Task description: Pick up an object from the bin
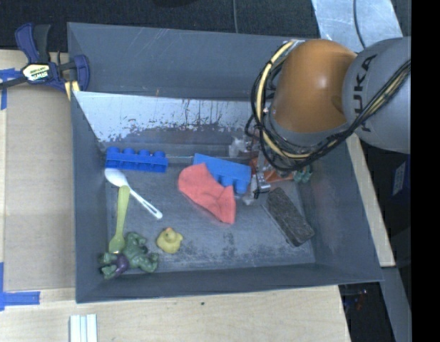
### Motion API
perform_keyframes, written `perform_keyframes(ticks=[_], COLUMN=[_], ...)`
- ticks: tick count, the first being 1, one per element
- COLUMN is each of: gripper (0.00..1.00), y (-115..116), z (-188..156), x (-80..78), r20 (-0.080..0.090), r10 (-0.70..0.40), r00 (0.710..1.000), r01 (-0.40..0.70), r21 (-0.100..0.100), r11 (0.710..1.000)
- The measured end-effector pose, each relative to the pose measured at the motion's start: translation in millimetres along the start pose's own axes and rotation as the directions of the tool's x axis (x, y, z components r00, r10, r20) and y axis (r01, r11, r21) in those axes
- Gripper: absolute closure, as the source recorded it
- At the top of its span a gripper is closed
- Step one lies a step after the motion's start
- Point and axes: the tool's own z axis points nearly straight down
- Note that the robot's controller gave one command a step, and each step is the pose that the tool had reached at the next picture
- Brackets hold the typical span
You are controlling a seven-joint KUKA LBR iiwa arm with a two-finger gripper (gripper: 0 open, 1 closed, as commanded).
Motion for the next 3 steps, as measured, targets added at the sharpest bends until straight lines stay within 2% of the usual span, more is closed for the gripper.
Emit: perform_keyframes(ticks=[1,2,3], gripper=[0.0,0.0,1.0], y=[46,41,46], z=[30,91,88], x=[4.3,-14.7,-1.9], r20=[-0.008,0.012,0.013], r10=[0.216,0.17,0.354], r00=[0.976,0.985,0.935], r01=[-0.216,-0.17,-0.354], r21=[-0.002,0.001,-0.006], r11=[0.976,0.985,0.935])
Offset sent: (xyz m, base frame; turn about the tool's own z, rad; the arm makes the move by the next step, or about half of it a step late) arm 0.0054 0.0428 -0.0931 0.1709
